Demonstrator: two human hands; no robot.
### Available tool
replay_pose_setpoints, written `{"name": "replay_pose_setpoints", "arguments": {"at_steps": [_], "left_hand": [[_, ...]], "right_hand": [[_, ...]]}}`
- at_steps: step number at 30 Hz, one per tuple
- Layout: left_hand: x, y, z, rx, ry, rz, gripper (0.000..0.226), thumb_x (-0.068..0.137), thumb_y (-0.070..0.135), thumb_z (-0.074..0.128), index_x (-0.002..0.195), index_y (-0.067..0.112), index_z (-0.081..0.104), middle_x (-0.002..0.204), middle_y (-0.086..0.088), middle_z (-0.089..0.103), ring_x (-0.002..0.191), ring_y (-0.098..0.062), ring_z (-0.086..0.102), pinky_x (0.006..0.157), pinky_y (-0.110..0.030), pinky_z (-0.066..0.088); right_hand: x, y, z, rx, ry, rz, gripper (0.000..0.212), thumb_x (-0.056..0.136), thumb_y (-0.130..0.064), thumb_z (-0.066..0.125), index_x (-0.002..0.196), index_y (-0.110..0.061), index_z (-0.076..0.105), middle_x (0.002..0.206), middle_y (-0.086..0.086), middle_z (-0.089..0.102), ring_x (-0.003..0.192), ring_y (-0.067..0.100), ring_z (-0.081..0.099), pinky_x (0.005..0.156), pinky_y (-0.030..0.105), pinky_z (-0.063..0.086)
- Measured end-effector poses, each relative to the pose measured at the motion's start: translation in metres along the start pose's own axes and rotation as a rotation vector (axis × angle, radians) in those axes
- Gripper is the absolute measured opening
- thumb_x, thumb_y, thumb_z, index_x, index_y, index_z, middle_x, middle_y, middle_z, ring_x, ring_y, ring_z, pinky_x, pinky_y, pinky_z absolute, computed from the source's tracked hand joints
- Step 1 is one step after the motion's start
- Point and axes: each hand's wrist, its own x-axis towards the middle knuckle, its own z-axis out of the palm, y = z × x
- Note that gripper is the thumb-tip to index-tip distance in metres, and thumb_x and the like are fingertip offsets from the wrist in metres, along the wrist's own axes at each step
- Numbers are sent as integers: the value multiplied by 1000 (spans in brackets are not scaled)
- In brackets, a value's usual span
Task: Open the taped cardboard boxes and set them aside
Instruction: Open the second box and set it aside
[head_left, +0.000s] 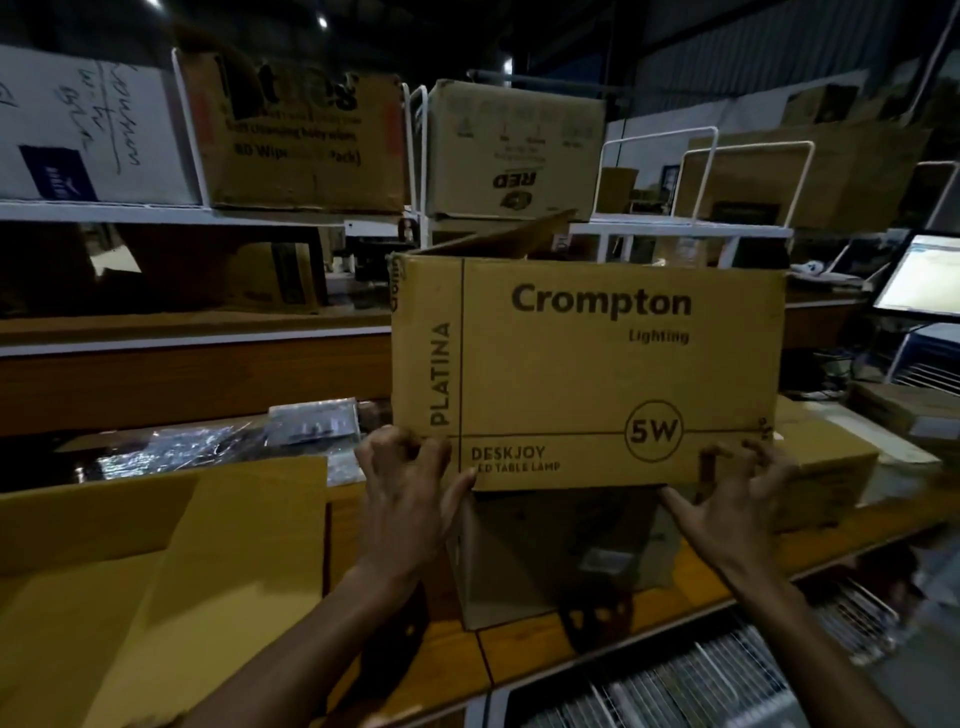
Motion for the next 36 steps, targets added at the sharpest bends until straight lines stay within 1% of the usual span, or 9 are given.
{"name": "replay_pose_setpoints", "arguments": {"at_steps": [5, 13, 16, 20, 24, 27, 30, 32, 36], "left_hand": [[-30, -10, 14, 68, -133, -10, 69, 71, 33, 91, 127, 30, 50, 137, -15, 27, 122, -41, 33, 69, -47, 63], [-34, 7, 20, 51, -167, -12, 76, 73, 25, 89, 136, 33, 47, 146, -15, 19, 129, -45, 31, 59, -43, 63], [-30, 6, 18, 68, -152, -5, 79, 73, 25, 90, 138, 31, 46, 147, -15, 21, 128, -44, 34, 70, -48, 63], [-19, 5, 14, 207, -120, 68, 71, 74, 36, 87, 133, 24, 49, 144, -17, 28, 129, -44, 36, 95, -55, 47], [-3, 20, 9, 237, -105, 49, 66, 76, 42, 84, 130, 22, 54, 144, -15, 29, 131, -42, 30, 97, -57, 41], [7, 27, 3, 256, -66, 99, 66, 76, 45, 81, 132, 20, 56, 144, -15, 30, 130, -41, 28, 98, -55, 36], [21, 43, -5, 285, -28, 251, 68, 80, 49, 72, 136, 19, 51, 142, -15, 32, 128, -38, 31, 99, -50, 30], [39, 60, -11, 267, -31, 343, 64, 86, 51, 60, 139, 18, 47, 142, -16, 36, 129, -36, 34, 104, -48, 30], [81, 85, -14, 156, -172, 459, 56, 97, 44, 43, 141, 9, 45, 135, -16, 54, 126, -31, 48, 111, -47, 33]], "right_hand": [[-33, 2, 17, -24, -164, 75, 91, 59, -20, 96, 127, -16, 36, 145, 19, 16, 133, 56, 24, 104, 68, 39], [-37, -33, 33, -28, -276, 36, 73, 77, -29, 85, 130, -20, 36, 154, 21, 8, 145, 57, 6, 100, 69, 41], [-31, -47, 32, -58, -243, -16, 60, 82, -35, 80, 127, -18, 45, 150, 20, 17, 146, 54, 10, 106, 68, 36], [-14, -66, 24, -106, -136, -74, 44, 84, -34, 76, 115, -10, 56, 140, 17, 31, 138, 46, 28, 100, 61, 48], [11, -84, 19, -47, -71, -142, 43, 85, -34, 75, 117, -13, 57, 134, 14, 34, 131, 43, 35, 92, 51, 52], [23, -95, 15, 14, -20, -179, 38, 89, -37, 69, 115, -12, 60, 129, 14, 39, 128, 39, 37, 96, 51, 48], [39, -111, 6, 74, 42, -253, 38, 92, -39, 59, 114, -8, 61, 121, 16, 47, 116, 32, 41, 93, 34, 40], [55, -125, 0, 109, 3, -343, 32, 95, -32, 55, 115, -7, 62, 114, 15, 52, 108, 27, 44, 89, 29, 37], [89, -150, -2, 209, -290, -484, 26, 95, -18, 48, 108, -7, 67, 105, 10, 62, 99, 20, 51, 83, 35, 44]]}}
